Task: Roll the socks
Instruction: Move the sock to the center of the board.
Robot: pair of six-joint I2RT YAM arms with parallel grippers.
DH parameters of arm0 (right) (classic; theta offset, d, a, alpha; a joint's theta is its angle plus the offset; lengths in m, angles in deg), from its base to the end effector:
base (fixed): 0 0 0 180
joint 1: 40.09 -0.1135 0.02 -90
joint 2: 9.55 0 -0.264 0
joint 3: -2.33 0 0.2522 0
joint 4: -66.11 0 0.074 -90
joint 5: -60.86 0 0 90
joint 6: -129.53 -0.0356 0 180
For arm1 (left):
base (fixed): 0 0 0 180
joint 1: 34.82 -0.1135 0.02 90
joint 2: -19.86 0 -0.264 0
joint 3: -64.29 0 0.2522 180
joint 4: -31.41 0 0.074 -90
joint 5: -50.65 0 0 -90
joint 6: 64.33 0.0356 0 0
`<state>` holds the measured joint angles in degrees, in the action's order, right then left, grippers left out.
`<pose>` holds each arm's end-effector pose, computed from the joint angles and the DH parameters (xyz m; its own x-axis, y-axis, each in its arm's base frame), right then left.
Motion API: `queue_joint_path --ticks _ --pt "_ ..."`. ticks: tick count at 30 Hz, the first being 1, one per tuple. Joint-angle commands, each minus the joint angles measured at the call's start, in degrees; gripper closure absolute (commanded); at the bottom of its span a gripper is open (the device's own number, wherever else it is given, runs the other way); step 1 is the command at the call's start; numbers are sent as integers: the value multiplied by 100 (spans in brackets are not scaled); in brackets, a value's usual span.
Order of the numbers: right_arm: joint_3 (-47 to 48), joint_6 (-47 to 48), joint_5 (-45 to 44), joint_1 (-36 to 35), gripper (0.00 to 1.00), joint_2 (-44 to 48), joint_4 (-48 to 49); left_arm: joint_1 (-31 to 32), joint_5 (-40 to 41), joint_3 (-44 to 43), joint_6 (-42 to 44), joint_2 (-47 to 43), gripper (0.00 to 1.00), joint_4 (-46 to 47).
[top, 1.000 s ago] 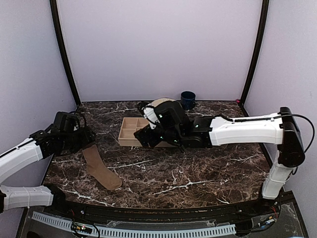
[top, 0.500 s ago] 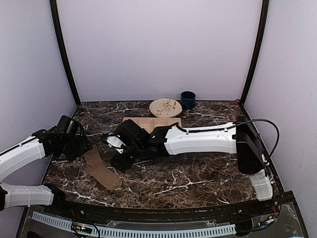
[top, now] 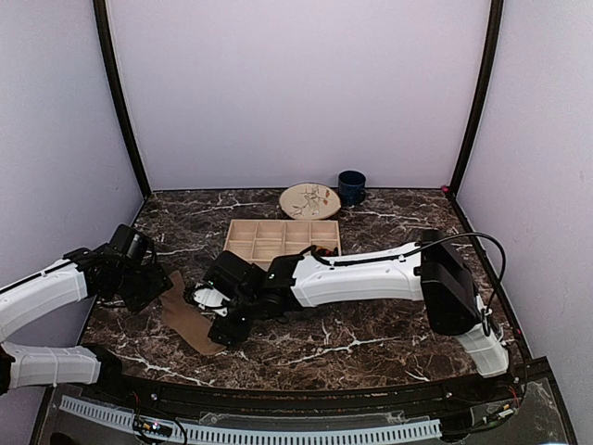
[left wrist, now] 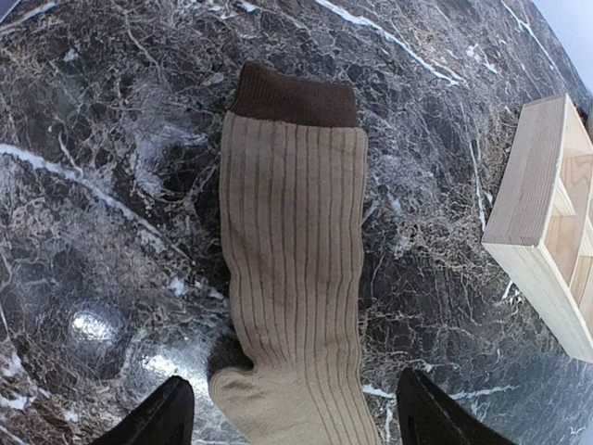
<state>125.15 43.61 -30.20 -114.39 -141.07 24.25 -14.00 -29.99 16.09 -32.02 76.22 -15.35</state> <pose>0.1397 0.4946 0.1884 -0.1402 -0.7616 -0.6326 -0.9718 0.2283 -0.0594 0.1760 -0.0607 0.2082 -0.6314 -0.6521 -0.4197 -0.5057 0.7565 -0.4146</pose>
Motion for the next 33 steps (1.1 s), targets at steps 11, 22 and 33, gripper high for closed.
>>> queue_joint_path --ticks 11,22,33 --pt "106 352 -13 -277 12 -331 -11 -43 -141 217 -352 -169 22 -190" --pt "402 358 -334 -287 13 -738 60 -43 -194 230 -410 -319 22 -269" --pt "563 399 -304 -286 15 -946 87 -44 -155 213 -379 -400 22 -448"
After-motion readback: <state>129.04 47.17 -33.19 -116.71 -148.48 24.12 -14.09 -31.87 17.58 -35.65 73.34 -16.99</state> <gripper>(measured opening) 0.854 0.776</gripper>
